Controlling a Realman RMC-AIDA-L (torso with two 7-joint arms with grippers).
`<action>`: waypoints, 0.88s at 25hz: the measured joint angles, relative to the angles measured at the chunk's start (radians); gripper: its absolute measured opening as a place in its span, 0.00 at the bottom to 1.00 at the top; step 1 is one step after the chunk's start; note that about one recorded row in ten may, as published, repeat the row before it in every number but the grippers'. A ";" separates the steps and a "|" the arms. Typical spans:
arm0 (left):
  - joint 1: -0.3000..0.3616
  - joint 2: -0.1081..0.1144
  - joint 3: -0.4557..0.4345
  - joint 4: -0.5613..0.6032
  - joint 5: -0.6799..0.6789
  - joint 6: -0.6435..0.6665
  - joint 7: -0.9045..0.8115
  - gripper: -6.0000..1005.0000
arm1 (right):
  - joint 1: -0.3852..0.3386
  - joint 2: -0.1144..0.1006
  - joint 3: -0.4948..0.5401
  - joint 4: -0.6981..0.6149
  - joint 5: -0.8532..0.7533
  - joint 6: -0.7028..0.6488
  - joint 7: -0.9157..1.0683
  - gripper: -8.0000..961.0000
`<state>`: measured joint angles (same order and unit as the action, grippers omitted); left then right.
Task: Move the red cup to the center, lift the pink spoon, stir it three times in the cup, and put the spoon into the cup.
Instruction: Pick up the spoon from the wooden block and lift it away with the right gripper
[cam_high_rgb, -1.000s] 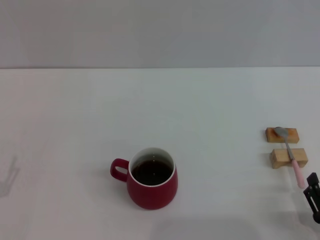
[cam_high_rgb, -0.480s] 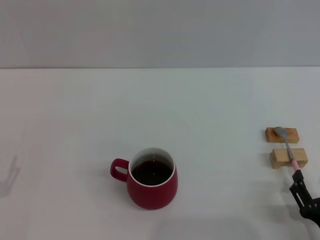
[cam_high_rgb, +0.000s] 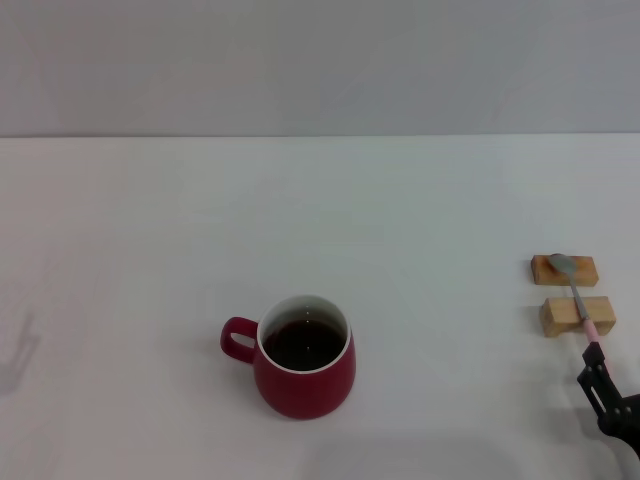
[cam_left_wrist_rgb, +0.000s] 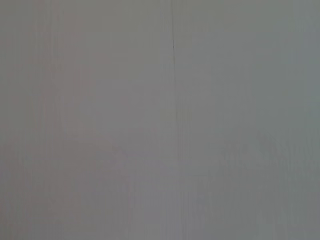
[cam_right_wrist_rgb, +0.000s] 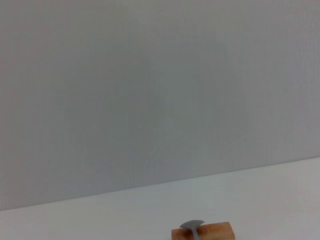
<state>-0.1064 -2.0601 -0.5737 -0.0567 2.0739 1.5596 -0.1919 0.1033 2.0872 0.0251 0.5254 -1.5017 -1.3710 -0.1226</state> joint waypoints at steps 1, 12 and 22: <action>0.000 0.000 0.000 0.000 0.000 0.000 0.000 0.83 | 0.002 0.000 0.000 0.000 0.000 0.005 0.000 0.74; -0.005 0.000 0.000 0.000 0.000 0.009 -0.001 0.83 | 0.028 0.001 0.000 -0.001 0.002 0.047 0.000 0.74; -0.003 0.002 0.000 0.000 0.000 0.014 -0.003 0.83 | 0.030 -0.001 0.000 -0.001 0.002 0.053 0.000 0.61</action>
<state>-0.1094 -2.0585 -0.5737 -0.0567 2.0739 1.5733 -0.1948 0.1336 2.0862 0.0256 0.5245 -1.5001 -1.3179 -0.1227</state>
